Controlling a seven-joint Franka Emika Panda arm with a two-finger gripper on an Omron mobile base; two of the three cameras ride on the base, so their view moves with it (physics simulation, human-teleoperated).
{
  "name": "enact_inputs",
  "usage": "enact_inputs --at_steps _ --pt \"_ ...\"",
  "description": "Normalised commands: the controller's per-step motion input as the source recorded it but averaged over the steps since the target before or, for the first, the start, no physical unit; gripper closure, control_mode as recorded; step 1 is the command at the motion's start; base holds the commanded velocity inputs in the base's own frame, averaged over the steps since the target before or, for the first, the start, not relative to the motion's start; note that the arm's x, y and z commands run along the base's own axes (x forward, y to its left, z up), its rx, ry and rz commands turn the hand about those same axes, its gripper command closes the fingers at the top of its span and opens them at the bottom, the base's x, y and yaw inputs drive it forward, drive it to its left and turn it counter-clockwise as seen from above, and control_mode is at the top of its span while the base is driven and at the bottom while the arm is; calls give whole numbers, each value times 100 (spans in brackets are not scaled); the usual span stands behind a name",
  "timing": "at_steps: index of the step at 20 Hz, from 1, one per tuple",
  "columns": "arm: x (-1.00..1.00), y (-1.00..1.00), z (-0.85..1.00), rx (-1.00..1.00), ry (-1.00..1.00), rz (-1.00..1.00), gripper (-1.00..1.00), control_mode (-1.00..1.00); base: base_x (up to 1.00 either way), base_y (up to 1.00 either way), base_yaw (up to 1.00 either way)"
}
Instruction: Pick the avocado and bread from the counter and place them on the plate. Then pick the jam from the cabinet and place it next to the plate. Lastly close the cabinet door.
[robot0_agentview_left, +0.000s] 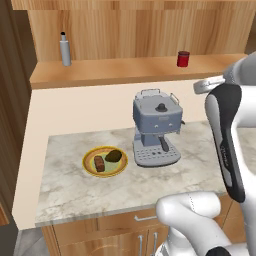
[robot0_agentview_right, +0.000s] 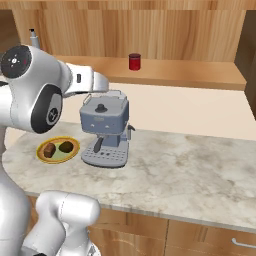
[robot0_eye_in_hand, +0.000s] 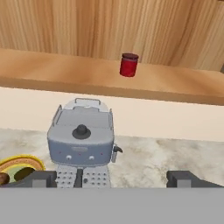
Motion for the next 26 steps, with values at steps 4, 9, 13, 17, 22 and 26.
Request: enact_inputs --at_steps 4,9,13,17,22,26 --pt "19 -15 7 5 -7 0 -100 -100 0 0 0" --pt "34 -10 5 3 -5 0 -100 -100 0 0 0" --pt "37 -10 7 4 0 0 -100 -100 0 0 0" --pt "33 -10 4 5 0 0 -100 -100 0 0 0" --pt "34 -5 0 4 0 -1 -100 -100 0 0 0" --pt "35 -5 1 1 0 -2 -100 -100 0 0 0"
